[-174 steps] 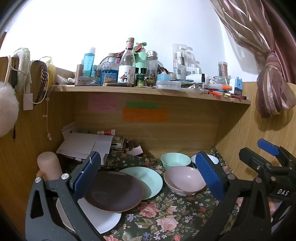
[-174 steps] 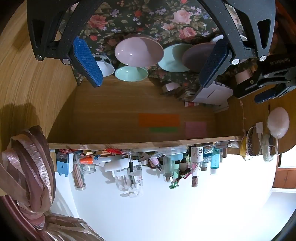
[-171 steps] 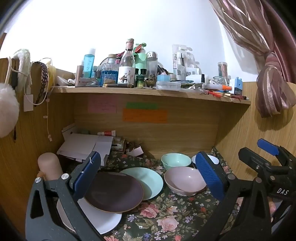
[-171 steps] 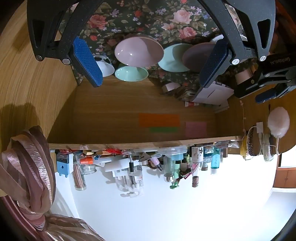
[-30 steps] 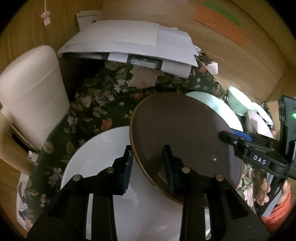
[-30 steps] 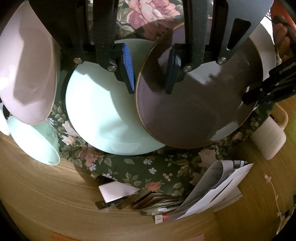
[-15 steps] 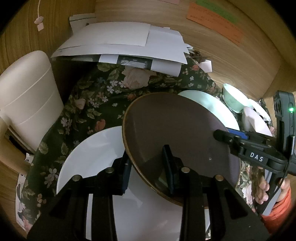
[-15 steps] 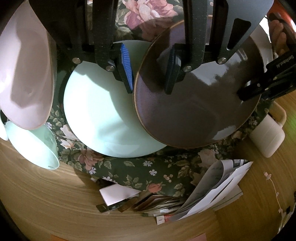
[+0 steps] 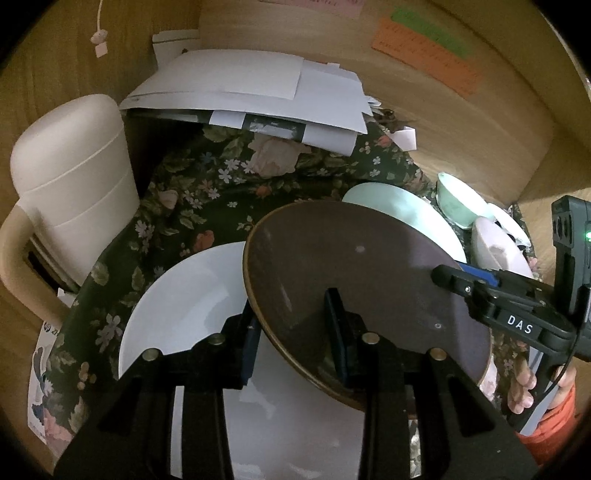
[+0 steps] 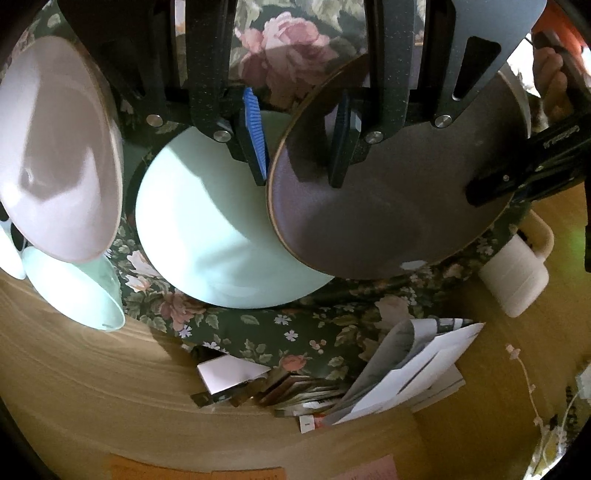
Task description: Organize plates and bowls
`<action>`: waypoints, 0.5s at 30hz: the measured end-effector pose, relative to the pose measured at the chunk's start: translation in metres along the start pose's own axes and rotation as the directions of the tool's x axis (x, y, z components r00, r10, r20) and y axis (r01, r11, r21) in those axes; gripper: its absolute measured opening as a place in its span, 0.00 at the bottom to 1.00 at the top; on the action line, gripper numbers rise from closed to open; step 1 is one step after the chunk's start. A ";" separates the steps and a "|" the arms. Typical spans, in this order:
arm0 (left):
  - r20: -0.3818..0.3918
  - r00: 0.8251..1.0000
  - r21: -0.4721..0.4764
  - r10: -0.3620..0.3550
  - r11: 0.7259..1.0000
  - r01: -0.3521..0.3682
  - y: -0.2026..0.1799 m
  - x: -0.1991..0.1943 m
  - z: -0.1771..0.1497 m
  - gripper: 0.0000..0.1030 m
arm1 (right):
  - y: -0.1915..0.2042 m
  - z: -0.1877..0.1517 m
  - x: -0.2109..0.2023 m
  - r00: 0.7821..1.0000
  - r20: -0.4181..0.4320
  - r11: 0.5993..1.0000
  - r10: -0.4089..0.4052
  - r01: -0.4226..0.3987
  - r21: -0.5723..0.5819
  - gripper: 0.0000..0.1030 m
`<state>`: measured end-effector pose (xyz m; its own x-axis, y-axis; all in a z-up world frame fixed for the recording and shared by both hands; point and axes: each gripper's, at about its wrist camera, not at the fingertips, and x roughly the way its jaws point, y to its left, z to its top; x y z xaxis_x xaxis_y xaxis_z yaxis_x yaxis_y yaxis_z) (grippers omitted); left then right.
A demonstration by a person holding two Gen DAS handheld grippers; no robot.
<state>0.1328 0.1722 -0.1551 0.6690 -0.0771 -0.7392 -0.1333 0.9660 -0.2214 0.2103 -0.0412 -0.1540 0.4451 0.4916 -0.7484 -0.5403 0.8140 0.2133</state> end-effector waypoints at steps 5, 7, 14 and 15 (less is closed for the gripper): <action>0.011 1.000 0.013 0.003 1.000 -0.003 -0.006 -0.008 -0.005 0.32 | 0.001 -0.007 -0.009 1.000 0.012 1.000 -0.001 0.001 0.000 0.29; 0.017 1.000 0.022 0.002 1.000 -0.002 -0.010 -0.012 -0.007 0.32 | 0.001 -0.010 -0.014 1.000 0.018 1.000 -0.003 0.003 0.002 0.29; 0.042 0.999 0.052 -0.002 0.999 0.000 -0.025 -0.026 -0.013 0.32 | -0.002 -0.021 -0.032 0.999 0.045 1.000 -0.010 0.009 0.012 0.29; 0.042 0.999 0.054 -0.006 0.999 0.004 -0.026 -0.027 -0.014 0.32 | -0.002 -0.022 -0.035 0.999 0.049 1.000 -0.010 0.010 0.014 0.29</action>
<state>0.1081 0.1459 -0.1377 0.7000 -0.0728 -0.7104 -0.0911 0.9776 -0.1900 0.1803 -0.0669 -0.1422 0.4854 0.4980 -0.7186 -0.5261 0.8228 0.2149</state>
